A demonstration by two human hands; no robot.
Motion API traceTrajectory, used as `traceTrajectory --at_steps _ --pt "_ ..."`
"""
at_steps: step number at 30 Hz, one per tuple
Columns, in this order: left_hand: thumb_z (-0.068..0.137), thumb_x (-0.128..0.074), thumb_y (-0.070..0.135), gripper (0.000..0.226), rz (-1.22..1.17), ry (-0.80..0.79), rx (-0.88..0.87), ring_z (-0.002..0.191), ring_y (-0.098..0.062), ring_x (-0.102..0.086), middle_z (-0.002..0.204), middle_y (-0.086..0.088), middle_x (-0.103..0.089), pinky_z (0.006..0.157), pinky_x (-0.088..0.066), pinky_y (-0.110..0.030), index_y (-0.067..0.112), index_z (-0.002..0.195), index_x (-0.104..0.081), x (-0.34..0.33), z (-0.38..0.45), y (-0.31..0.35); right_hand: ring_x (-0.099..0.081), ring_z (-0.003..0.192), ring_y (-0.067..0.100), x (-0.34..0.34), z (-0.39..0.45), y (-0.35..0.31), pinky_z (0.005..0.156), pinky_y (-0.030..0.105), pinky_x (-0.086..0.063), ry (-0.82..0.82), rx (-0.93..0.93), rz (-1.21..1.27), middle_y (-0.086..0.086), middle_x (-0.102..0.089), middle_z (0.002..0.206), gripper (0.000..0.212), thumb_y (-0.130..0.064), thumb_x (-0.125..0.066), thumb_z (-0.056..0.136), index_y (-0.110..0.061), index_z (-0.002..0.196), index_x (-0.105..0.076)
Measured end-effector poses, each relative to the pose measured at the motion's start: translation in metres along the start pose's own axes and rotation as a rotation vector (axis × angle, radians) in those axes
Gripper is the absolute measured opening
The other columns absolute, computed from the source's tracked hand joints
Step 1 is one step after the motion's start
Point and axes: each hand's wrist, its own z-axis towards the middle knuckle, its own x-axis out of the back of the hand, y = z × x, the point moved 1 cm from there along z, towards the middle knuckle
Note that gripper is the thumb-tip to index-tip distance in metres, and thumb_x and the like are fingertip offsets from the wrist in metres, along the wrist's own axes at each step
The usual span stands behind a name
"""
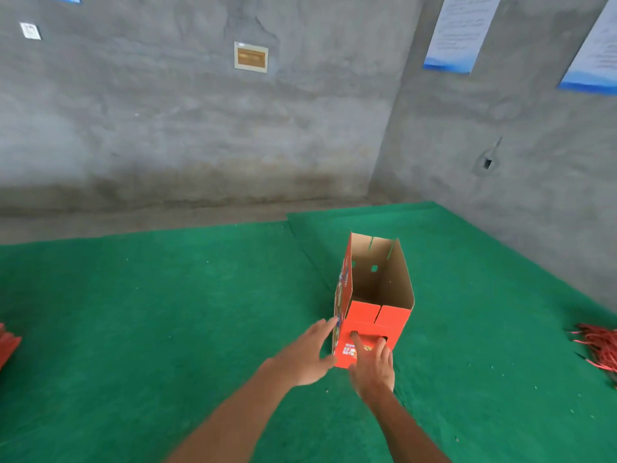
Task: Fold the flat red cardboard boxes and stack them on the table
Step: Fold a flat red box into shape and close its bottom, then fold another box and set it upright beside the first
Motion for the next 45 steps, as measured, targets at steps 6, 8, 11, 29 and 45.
traceTrajectory --at_steps 6,8,11,29,45 --pt "0.107 -0.052 0.033 0.080 0.084 -0.025 0.004 0.158 -0.026 -0.019 0.174 0.003 -0.002 0.127 -0.019 -0.050 0.035 0.165 0.002 0.010 0.040 0.017 -0.017 0.153 0.048 0.010 0.037 0.026 0.123 0.050 -0.029 -0.122 -0.076 0.180 0.032 0.011 0.165 0.068 -0.022 -0.048 0.104 -0.037 0.162 -0.015" --pt "0.107 -0.052 0.032 0.077 0.099 0.012 0.003 0.156 -0.024 -0.024 0.173 0.002 -0.008 0.126 -0.024 -0.049 0.034 0.166 -0.002 0.018 0.037 0.007 -0.018 0.153 0.049 0.010 0.032 0.018 0.121 0.050 -0.032 -0.088 -0.113 0.256 0.034 0.011 0.165 0.061 -0.020 -0.048 0.105 -0.034 0.160 -0.026" --pt "0.106 -0.052 0.034 0.070 0.109 0.068 0.037 0.154 -0.021 -0.030 0.172 0.002 -0.017 0.125 -0.029 -0.049 0.032 0.165 -0.014 0.031 0.013 -0.026 -0.023 0.151 0.051 0.006 0.009 -0.001 0.118 0.049 -0.034 0.022 -0.199 0.471 0.036 0.005 0.165 0.049 -0.019 -0.052 0.104 -0.023 0.153 -0.048" --pt "0.103 -0.050 0.037 0.054 0.430 0.713 0.670 0.155 -0.022 -0.019 0.164 -0.003 -0.032 0.128 -0.002 -0.051 0.025 0.154 -0.038 0.175 -0.372 -0.299 -0.047 0.141 0.032 0.026 -0.203 -0.410 0.116 0.045 -0.039 0.025 0.573 0.824 0.016 -0.047 0.154 0.035 -0.020 -0.064 0.102 -0.007 0.134 -0.067" --pt "0.099 -0.035 0.073 0.090 0.657 0.384 0.981 0.149 -0.046 -0.030 0.161 -0.027 -0.031 0.119 -0.037 -0.054 0.004 0.157 -0.031 0.214 -0.515 -0.343 -0.058 0.119 0.013 0.038 -0.331 -0.570 0.099 0.029 -0.051 -0.181 0.829 0.899 -0.001 -0.059 0.129 0.029 -0.025 -0.048 0.108 -0.012 0.129 -0.063"
